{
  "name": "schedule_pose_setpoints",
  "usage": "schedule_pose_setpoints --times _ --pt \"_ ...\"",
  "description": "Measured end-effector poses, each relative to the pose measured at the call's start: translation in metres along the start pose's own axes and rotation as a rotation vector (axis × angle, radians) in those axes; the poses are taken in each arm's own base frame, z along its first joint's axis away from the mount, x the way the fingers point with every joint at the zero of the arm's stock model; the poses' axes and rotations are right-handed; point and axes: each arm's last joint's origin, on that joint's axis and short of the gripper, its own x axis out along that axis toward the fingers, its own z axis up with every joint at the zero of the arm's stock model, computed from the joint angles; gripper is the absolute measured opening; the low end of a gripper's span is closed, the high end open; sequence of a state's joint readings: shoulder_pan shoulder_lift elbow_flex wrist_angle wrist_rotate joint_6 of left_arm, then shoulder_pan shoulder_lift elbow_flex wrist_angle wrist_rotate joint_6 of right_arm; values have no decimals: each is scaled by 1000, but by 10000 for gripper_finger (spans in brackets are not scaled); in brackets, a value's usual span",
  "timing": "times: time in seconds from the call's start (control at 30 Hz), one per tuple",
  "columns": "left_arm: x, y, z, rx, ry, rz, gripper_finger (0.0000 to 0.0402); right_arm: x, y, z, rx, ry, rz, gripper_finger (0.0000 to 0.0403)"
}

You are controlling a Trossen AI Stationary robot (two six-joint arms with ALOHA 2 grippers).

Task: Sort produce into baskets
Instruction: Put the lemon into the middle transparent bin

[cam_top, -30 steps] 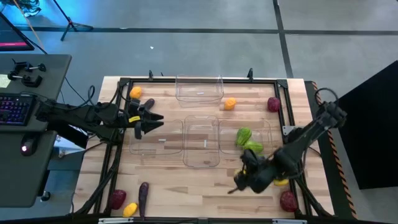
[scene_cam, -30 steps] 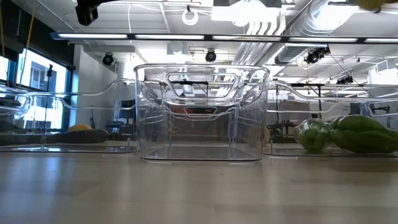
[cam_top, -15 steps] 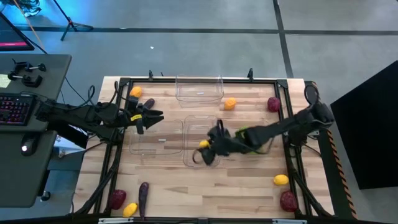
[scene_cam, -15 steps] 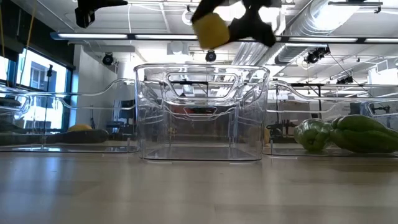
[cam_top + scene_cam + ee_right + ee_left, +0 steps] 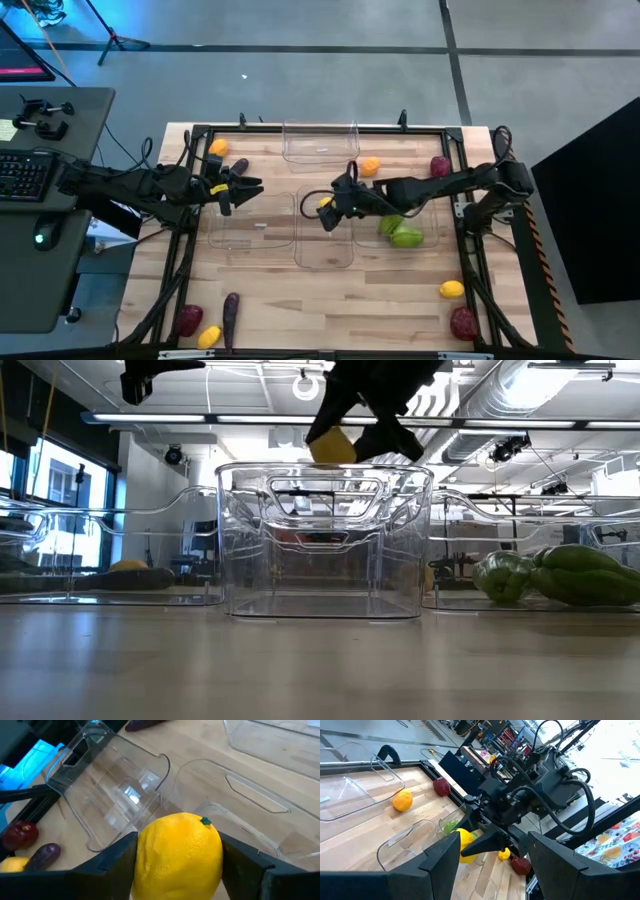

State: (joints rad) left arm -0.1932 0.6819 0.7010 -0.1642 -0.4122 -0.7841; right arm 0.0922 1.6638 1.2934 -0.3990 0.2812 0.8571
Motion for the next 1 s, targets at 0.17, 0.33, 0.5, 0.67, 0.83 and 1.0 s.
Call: schedule_pose_setpoints --times 0.17,0.33,0.5,0.67,0.83,1.0 --pt "0 0 0 0 0 0 218 1 -4 3 10 17 2 303" --pt "0 0 0 1 1 0 218 1 2 5 -29 52 106 375" --pt "0 0 0 1 1 0 218 -7 12 10 -22 88 233 395" --pt "0 0 0 2 3 1 218 -34 25 -5 -78 220 331 390" --pt "1 0 -1 5 6 4 218 -59 28 -61 -161 495 164 390" --pt "1 0 -1 4 5 4 218 -94 25 -117 -142 730 -92 390"
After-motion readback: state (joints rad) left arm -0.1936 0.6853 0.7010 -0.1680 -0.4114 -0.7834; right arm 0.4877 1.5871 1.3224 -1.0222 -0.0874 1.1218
